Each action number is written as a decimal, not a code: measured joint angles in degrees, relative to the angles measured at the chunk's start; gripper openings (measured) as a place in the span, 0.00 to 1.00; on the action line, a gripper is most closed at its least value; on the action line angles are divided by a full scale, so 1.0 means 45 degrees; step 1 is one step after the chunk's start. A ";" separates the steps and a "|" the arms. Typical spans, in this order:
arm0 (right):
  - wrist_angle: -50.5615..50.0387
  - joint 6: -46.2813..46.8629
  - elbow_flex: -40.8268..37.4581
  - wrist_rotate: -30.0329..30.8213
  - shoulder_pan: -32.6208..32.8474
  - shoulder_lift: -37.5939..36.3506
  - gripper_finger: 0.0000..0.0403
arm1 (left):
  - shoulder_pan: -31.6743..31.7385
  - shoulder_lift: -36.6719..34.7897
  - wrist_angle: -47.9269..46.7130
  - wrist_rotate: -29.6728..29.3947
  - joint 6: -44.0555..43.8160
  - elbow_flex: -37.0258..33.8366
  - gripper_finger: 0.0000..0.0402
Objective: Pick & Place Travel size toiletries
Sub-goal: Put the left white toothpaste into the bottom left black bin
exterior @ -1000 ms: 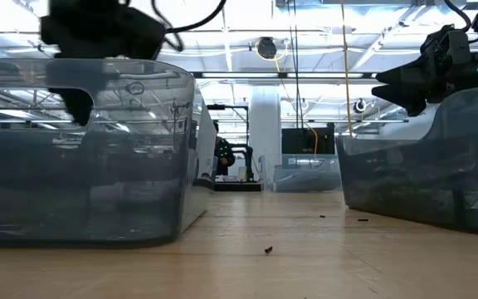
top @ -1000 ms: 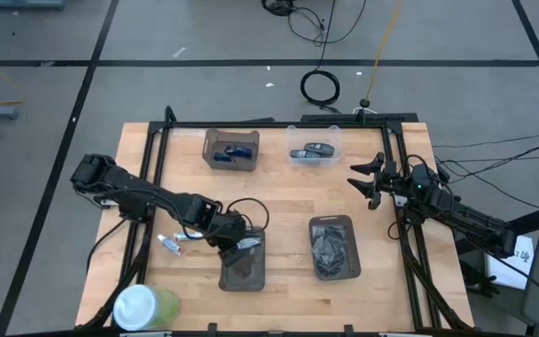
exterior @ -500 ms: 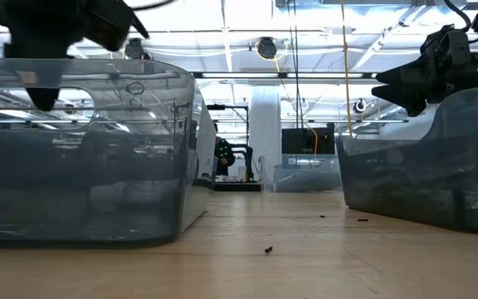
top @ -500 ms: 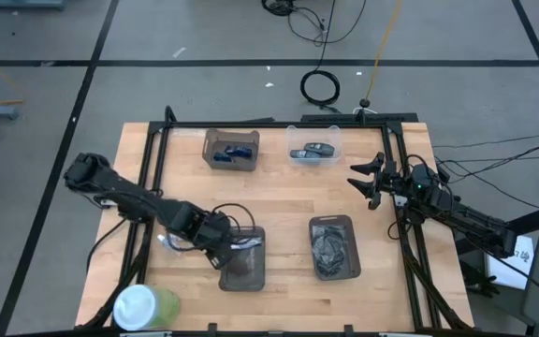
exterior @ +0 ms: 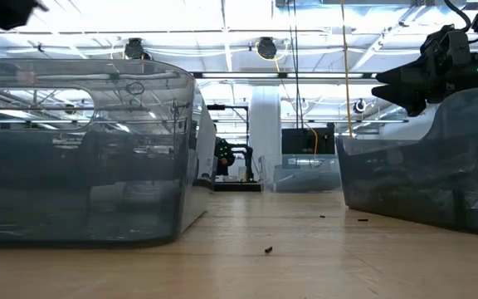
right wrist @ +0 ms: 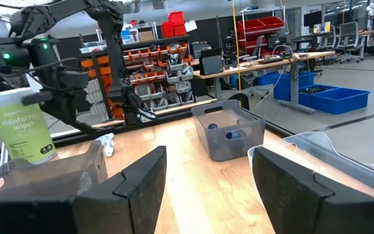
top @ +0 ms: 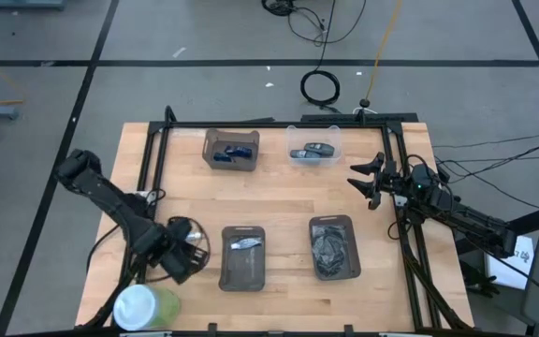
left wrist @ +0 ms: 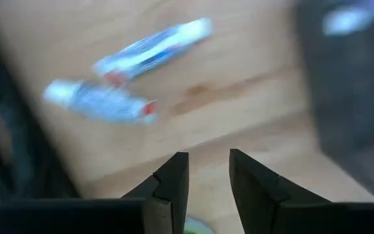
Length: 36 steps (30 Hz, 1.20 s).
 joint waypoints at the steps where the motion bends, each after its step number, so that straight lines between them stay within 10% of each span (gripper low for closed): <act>1: 0.0000 -0.0004 0.0001 0.0000 0.0004 -0.0001 0.54 | -0.0201 0.0011 -0.0306 0.0158 -0.0845 -0.0039 0.27; 7: 0.0000 0.0000 0.0001 0.0001 0.0003 -0.0003 0.54 | -0.1146 0.0006 -0.1271 0.1909 -0.5637 -0.0859 0.32; 24: 0.0000 0.0000 0.0004 0.0000 0.0003 -0.0005 0.54 | -0.0338 0.0002 0.1512 0.3575 -0.6128 -0.4809 0.62; 36: 0.0000 -0.0005 0.0004 0.0000 0.0001 -0.0005 0.54 | -0.0211 0.0011 0.2474 -0.0124 -0.5448 -0.5818 0.60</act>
